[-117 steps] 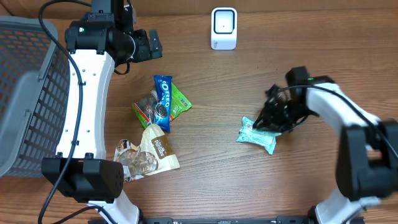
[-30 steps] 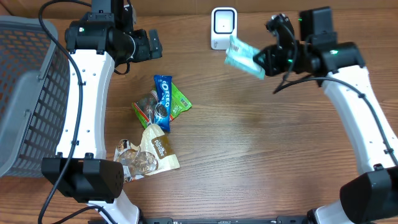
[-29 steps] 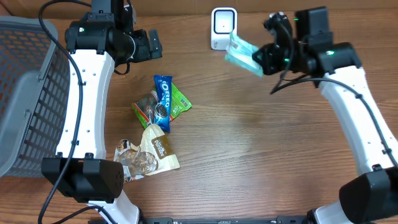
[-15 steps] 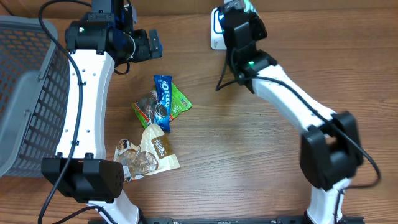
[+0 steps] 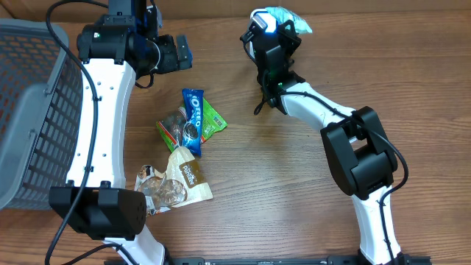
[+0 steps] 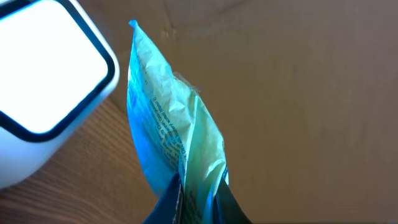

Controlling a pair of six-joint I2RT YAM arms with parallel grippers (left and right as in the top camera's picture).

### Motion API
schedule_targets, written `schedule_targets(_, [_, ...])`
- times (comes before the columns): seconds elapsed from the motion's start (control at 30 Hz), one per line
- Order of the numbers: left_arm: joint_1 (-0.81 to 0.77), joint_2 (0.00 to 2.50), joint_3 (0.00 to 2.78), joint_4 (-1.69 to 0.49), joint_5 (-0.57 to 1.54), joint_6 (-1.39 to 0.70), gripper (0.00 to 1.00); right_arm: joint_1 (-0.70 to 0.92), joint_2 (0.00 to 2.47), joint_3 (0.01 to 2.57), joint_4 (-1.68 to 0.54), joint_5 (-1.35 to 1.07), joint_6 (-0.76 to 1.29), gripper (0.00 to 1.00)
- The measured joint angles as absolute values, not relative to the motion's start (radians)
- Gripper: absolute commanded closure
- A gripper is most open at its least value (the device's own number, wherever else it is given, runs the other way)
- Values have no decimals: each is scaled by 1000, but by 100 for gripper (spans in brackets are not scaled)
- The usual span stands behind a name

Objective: Scan the item barcode
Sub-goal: 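Lift the tissue pack and hold it up to the white scanner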

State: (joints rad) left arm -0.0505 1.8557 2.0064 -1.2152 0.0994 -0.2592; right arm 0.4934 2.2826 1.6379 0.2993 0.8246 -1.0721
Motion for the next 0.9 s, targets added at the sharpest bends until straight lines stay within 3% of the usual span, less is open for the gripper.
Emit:
schedule_targets(0.47, [-51,1856,2006,-1215,99,-259,0,492,2319,1638,437,651,-1281,96])
schedule_targets(0.9, [-51,1856,2006,-1215,99,-259,0,370,2321,1638,453,556,-1295,96])
